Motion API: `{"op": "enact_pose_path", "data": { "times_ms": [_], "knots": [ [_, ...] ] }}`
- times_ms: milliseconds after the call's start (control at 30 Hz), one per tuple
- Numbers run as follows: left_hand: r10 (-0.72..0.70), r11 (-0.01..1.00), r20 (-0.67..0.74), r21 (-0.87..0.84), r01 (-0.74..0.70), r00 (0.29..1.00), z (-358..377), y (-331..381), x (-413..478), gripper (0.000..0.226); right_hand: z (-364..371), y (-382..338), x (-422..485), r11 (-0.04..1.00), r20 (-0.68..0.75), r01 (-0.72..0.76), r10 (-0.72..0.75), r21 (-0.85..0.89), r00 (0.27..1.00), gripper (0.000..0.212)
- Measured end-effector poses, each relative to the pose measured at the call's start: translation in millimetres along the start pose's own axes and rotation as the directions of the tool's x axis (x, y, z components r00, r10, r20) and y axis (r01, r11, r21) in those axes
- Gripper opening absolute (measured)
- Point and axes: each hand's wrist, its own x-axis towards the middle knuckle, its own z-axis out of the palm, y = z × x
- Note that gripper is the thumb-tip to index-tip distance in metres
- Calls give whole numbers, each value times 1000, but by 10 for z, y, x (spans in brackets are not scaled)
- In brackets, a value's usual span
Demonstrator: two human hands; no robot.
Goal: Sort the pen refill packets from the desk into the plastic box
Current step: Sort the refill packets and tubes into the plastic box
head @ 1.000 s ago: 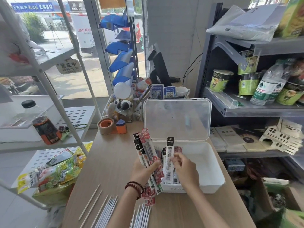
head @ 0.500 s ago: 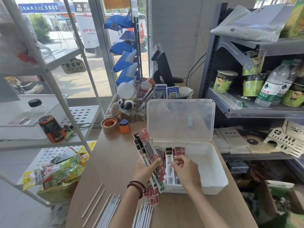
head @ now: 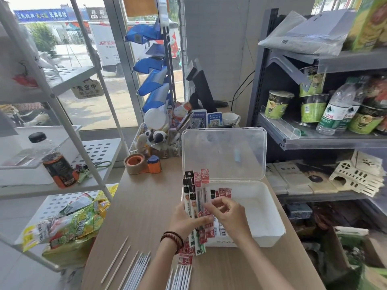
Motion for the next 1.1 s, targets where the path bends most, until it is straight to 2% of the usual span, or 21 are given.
{"op": "enact_pose_path", "data": {
  "times_ms": [133, 300, 467, 633, 767, 967, 1100],
  "knots": [
    [-15, 1000, -2, -12, 15, 1000, -2, -11, 7, 51, 6, 13, 2, 1000, 14, -3, 3, 9, 1000, 25],
    [-34, 998, -49, -46, 31, 998, -2, -29, 8, 41, 30, 115, 30, 1000, -86, -16, 16, -1, 996, 27],
    [-71, 993, -89, -97, 63, 993, -40, -58, 42, 42, 22, 100, 45, 999, -171, -13, 4, -53, 985, 21],
    [-69, 994, -65, -84, 63, 995, -51, -25, 45, 34, 34, 154, 74, 982, -69, -82, 71, -168, 995, 11],
    [-74, 995, -79, -78, 68, 994, -49, -49, 61, 32, 36, 155, 75, 973, -48, -119, 112, -198, 993, 30],
    [-78, 996, -84, -58, 73, 993, -51, -50, 74, 37, 47, 190, 80, 945, -29, -112, 108, -306, 994, 36],
    [-58, 994, -83, -92, 51, 995, -41, -50, 71, 25, 65, 244, 89, 930, -31, -146, 144, -338, 989, 36]
  ]
}}
